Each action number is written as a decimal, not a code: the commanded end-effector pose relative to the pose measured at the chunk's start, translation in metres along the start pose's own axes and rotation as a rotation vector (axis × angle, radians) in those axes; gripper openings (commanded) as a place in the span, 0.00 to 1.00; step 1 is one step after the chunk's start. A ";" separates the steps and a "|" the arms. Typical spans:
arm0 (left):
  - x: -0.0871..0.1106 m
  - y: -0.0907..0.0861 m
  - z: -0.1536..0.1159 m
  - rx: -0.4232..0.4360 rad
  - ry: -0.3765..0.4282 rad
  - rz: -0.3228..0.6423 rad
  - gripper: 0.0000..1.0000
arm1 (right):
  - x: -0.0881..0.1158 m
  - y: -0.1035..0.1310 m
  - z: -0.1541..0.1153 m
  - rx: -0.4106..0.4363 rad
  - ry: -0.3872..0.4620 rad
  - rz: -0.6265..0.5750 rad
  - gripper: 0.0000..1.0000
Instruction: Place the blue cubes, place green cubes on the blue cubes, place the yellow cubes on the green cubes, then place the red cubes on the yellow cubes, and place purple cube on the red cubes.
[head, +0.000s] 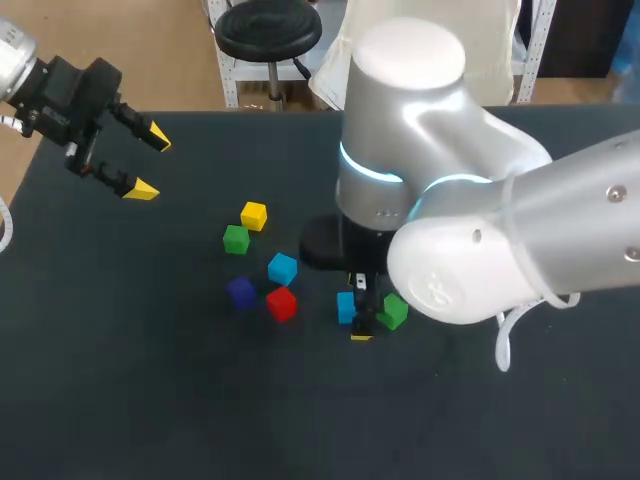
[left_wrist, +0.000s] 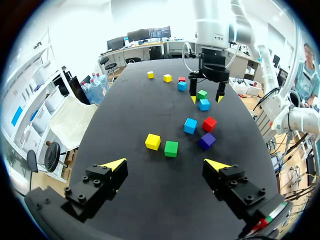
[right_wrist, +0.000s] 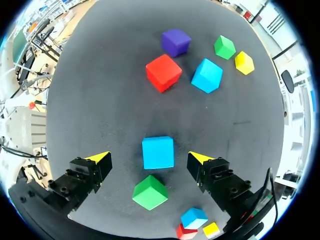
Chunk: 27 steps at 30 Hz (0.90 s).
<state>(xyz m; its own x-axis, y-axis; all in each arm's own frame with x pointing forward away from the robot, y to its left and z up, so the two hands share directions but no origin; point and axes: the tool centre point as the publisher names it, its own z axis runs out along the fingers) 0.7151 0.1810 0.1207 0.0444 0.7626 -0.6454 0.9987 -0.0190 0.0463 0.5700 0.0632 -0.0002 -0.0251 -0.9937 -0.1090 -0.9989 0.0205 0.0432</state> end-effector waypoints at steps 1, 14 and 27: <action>0.001 0.001 0.000 0.000 -0.001 0.002 1.00 | 0.002 -0.006 0.003 -0.020 -0.019 -0.006 1.00; 0.001 0.001 0.000 0.000 -0.001 0.002 1.00 | 0.001 -0.013 0.003 -0.014 -0.022 -0.031 0.47; 0.001 0.001 0.000 0.000 -0.001 0.002 1.00 | -0.001 -0.010 0.002 -0.012 -0.033 -0.044 0.00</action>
<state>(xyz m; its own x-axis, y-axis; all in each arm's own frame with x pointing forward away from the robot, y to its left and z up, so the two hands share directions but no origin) 0.7151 0.1809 0.1207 0.0444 0.7626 -0.6454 0.9987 -0.0190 0.0463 0.5801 0.0662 -0.0041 0.0196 -0.9902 -0.1385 -0.9984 -0.0267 0.0497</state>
